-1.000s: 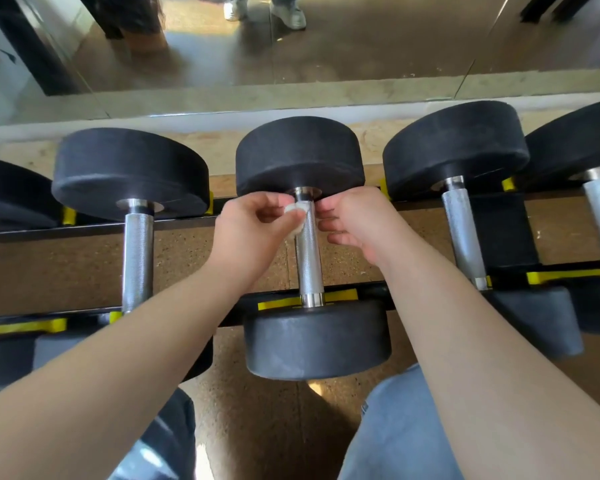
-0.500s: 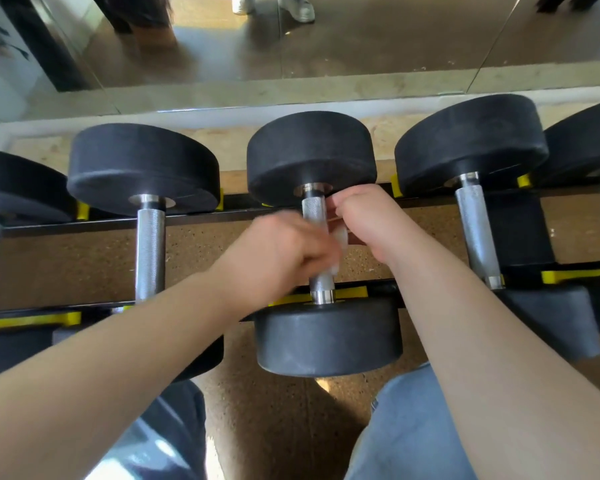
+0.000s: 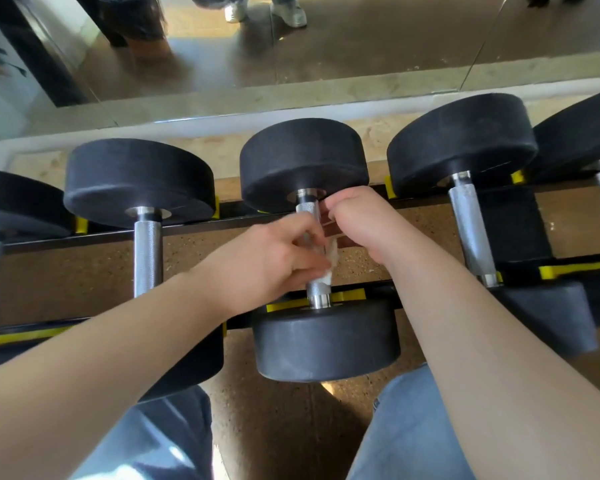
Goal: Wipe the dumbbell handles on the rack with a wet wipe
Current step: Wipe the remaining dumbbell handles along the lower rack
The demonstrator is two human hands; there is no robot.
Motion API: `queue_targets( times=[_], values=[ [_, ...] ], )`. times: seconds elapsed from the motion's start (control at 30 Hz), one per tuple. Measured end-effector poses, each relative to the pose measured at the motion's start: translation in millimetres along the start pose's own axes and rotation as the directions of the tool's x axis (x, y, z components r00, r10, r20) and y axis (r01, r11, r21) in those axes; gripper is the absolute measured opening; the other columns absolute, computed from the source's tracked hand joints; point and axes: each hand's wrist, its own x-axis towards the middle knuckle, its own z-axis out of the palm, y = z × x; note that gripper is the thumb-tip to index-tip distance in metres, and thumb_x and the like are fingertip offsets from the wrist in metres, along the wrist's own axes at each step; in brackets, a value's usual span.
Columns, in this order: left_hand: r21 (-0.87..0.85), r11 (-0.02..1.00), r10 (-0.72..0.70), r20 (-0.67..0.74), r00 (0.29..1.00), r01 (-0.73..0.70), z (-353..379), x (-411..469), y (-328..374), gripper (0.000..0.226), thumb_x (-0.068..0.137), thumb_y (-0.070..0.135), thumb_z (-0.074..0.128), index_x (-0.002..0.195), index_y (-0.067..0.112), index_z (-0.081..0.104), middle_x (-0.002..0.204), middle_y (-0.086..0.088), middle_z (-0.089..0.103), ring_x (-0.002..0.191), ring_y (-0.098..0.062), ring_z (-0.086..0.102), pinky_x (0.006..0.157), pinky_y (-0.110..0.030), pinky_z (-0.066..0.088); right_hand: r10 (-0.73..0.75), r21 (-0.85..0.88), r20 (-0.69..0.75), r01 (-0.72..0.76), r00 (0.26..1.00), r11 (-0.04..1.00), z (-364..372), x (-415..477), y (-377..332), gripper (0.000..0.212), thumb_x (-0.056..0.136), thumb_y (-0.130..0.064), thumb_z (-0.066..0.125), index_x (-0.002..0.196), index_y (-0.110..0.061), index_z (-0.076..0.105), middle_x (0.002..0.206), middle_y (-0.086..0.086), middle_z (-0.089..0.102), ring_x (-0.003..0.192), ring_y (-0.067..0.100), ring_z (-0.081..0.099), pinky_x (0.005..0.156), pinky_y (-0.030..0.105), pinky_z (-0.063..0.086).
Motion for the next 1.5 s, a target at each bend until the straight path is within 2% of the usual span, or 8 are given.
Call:
queue_targets(
  times=[0.13,0.3,0.53,0.7,0.93,1.23,1.37,1.5],
  values=[
    [-0.169,0.850,-0.527,-0.249,0.813,0.499,4.0,9.6,2.8,0.014,0.087,0.023,0.079,0.101,0.021,0.079,0.103,0.003,0.065,0.087,-0.008,0.064,0.088,-0.022,0.055,0.011,0.021,0.015,-0.011,1.000,1.000,2.1,4.1,2.1,0.030,0.099,-0.012,0.051,0.090,-0.018,0.080,0.100,0.008,0.073,0.097,0.027,0.067,0.087,0.046,0.061],
    [-0.269,0.540,-0.797,0.141,0.588,0.797,3.5,3.1,29.4,0.020,0.085,0.020,0.078,0.080,0.038,0.069,0.093,0.016,0.069,0.077,0.004,0.063,0.061,0.000,0.043,0.005,0.028,0.014,-0.005,1.000,1.000,2.6,4.0,1.6,0.030,0.096,-0.006,0.048,0.095,-0.010,0.078,0.103,0.013,0.072,0.098,0.030,0.067,0.080,0.040,0.063],
    [-0.698,0.099,-0.924,0.200,0.326,0.709,1.4,26.8,15.9,0.017,0.082,0.006,0.076,0.076,0.022,0.077,0.078,0.005,0.076,0.084,-0.015,0.072,0.080,-0.031,0.059,0.007,-0.005,0.054,-0.007,0.999,1.000,3.5,4.2,0.2,0.022,0.100,-0.013,0.054,0.099,-0.016,0.076,0.103,0.008,0.072,0.097,0.025,0.069,0.084,0.040,0.063],
    [-0.723,0.084,-0.886,0.261,0.384,0.686,6.5,11.5,32.9,0.014,0.087,0.032,0.079,0.084,0.018,0.079,0.090,0.000,0.079,0.094,-0.019,0.075,0.093,-0.038,0.058,-0.008,-0.012,0.059,0.008,0.998,1.000,0.9,1.6,-1.1,0.024,0.098,-0.012,0.055,0.097,-0.016,0.078,0.104,0.009,0.072,0.098,0.026,0.068,0.086,0.043,0.063],
    [-0.701,-0.384,-0.790,0.586,0.179,0.602,15.5,5.2,25.8,0.029,0.090,-0.010,0.066,0.117,0.001,0.064,0.107,-0.024,0.072,0.079,-0.025,0.075,0.064,-0.031,0.064,-0.009,0.013,0.071,0.008,0.997,1.000,-2.1,-7.1,-3.4,0.024,0.103,-0.011,0.051,0.107,-0.017,0.074,0.100,0.001,0.069,0.086,0.013,0.066,0.065,0.025,0.055],
    [-0.782,-0.370,-0.651,0.603,0.460,0.501,2.3,7.8,17.9,0.041,0.097,-0.015,0.043,0.121,0.003,0.070,0.115,-0.016,0.074,0.097,-0.023,0.072,0.083,-0.030,0.062,-0.005,0.053,0.085,0.001,0.996,0.999,-0.7,-6.3,-4.1,0.025,0.104,-0.009,0.049,0.093,-0.021,0.070,0.097,0.002,0.069,0.086,0.016,0.068,0.072,0.029,0.059],
    [-0.620,-0.280,-0.516,0.741,0.430,0.733,-6.3,0.0,17.8,0.030,0.097,-0.008,0.054,0.122,0.000,0.069,0.116,-0.020,0.074,0.100,-0.026,0.073,0.086,-0.030,0.060,0.018,-0.004,0.066,-0.018,0.998,1.000,4.1,-0.8,-2.9,0.025,0.104,-0.012,0.048,0.098,-0.021,0.071,0.099,0.002,0.068,0.091,0.019,0.067,0.077,0.033,0.061],
    [-0.782,-0.321,-0.743,0.558,0.369,0.534,-0.4,19.4,3.9,0.022,0.095,-0.002,0.063,0.116,-0.001,0.070,0.100,-0.019,0.077,0.079,-0.022,0.076,0.066,-0.033,0.065,0.004,-0.017,0.091,-0.002,0.996,1.000,4.4,-0.3,-0.6,0.028,0.103,-0.014,0.047,0.104,-0.019,0.075,0.105,0.006,0.071,0.097,0.024,0.069,0.080,0.037,0.061]
  ],
)
